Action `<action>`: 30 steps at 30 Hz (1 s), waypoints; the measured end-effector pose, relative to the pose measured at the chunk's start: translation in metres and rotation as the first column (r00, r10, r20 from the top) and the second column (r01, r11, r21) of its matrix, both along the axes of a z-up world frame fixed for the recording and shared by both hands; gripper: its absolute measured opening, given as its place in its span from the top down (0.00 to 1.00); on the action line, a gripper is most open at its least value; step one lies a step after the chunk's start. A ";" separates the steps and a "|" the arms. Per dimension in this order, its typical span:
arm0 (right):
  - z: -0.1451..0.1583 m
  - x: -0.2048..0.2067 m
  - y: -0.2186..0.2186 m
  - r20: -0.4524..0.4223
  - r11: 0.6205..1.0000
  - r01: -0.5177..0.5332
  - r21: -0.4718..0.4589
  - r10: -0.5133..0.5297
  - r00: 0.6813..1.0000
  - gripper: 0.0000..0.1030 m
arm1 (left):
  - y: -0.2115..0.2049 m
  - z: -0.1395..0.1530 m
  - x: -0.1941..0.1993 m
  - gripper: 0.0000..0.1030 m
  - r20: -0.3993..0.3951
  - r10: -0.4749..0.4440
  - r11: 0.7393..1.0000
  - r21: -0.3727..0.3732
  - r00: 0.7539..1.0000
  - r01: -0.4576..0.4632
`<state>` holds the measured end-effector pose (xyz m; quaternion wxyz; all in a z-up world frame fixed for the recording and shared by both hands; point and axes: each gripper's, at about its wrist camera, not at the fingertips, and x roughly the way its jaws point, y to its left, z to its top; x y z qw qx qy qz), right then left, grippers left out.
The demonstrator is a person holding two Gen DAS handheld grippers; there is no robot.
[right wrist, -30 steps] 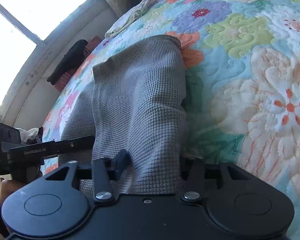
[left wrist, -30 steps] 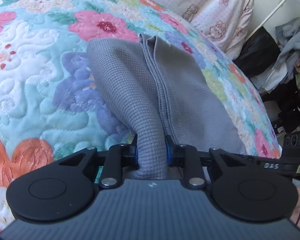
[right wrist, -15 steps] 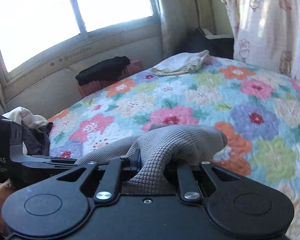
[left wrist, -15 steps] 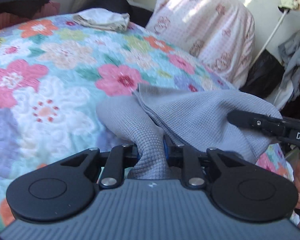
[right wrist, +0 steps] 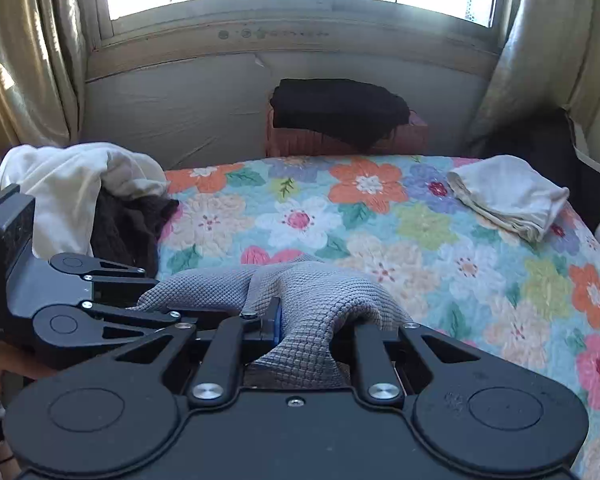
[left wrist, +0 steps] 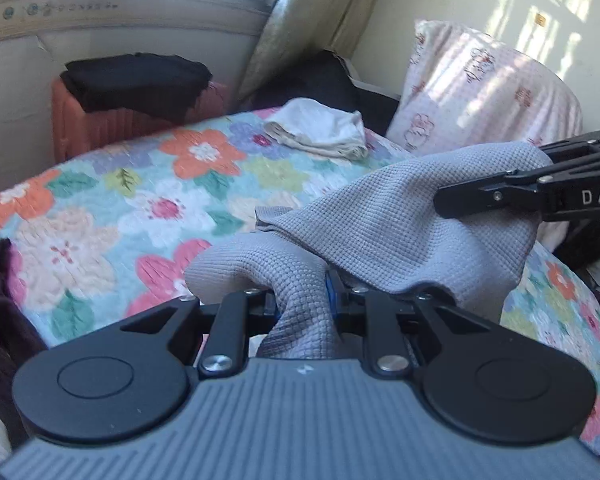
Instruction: Fold clothes
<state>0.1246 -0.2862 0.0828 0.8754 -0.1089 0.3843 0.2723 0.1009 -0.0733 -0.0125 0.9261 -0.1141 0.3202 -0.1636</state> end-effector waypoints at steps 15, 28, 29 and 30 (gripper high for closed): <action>0.013 0.186 0.121 0.277 0.994 -0.105 0.012 0.098 0.956 0.83 | 0.105 0.021 0.146 0.82 0.202 0.300 0.950 0.026 0.932 -0.312; -0.211 0.237 0.019 -0.154 0.939 0.302 0.165 -0.278 0.948 0.56 | 0.102 -0.150 0.162 0.62 -0.204 0.275 0.944 -0.129 0.939 -0.305; -0.214 0.234 0.006 -0.207 0.911 0.346 0.224 -0.303 0.930 0.51 | 0.104 -0.149 0.162 0.58 -0.208 0.278 0.942 -0.131 0.938 -0.309; -0.217 0.234 -0.004 -0.258 0.883 0.384 0.271 -0.318 0.912 0.49 | 0.107 -0.150 0.162 0.54 -0.220 0.285 0.936 -0.145 0.933 -0.320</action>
